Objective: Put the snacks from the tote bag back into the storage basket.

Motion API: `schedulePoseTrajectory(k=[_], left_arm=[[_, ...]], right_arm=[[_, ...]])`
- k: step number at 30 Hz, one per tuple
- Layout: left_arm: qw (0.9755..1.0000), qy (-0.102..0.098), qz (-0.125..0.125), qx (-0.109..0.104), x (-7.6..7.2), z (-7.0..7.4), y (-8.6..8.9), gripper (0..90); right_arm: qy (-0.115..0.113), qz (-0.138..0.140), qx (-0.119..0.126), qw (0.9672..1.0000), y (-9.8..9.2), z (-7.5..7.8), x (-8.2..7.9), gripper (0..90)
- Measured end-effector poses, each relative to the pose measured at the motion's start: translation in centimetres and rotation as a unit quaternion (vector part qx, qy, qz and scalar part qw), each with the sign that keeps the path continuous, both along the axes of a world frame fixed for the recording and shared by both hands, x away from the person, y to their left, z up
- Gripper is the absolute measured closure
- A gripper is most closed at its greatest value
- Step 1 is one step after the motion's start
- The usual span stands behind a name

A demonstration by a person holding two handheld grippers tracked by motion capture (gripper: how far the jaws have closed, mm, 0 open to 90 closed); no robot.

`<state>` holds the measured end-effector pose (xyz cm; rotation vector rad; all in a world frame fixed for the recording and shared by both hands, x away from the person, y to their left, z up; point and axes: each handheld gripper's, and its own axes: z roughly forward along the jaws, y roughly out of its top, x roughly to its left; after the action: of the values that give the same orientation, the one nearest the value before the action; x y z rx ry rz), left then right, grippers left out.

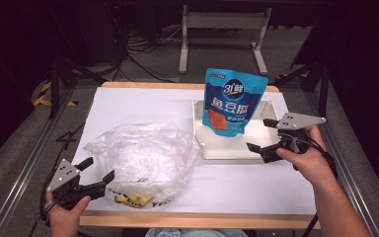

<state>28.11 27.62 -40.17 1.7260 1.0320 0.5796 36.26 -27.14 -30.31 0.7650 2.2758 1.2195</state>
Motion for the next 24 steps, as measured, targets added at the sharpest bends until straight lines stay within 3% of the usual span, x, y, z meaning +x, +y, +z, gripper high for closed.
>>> schedulePoseTrajectory(k=[7, 15, 24], left_arm=[[1.0000, 0.000, -0.005, -0.001, 0.0, 0.0, -0.1, 15.2], [1.0000, 0.003, -0.007, 0.003, -0.1, 0.0, -0.2, 15.2], [0.9999, 0.003, -0.011, 0.006, 0.0, -0.1, -0.3, 15.1]], right_arm=[[0.000, 0.030, 0.022, 0.9993, 0.7, -0.8, -1.2, 5.6], [0.002, 0.064, 0.011, 0.9979, 1.9, -2.2, -2.8, 5.4], [0.007, 0.070, 0.028, 0.9971, 2.7, -5.5, -3.4, 5.3]])
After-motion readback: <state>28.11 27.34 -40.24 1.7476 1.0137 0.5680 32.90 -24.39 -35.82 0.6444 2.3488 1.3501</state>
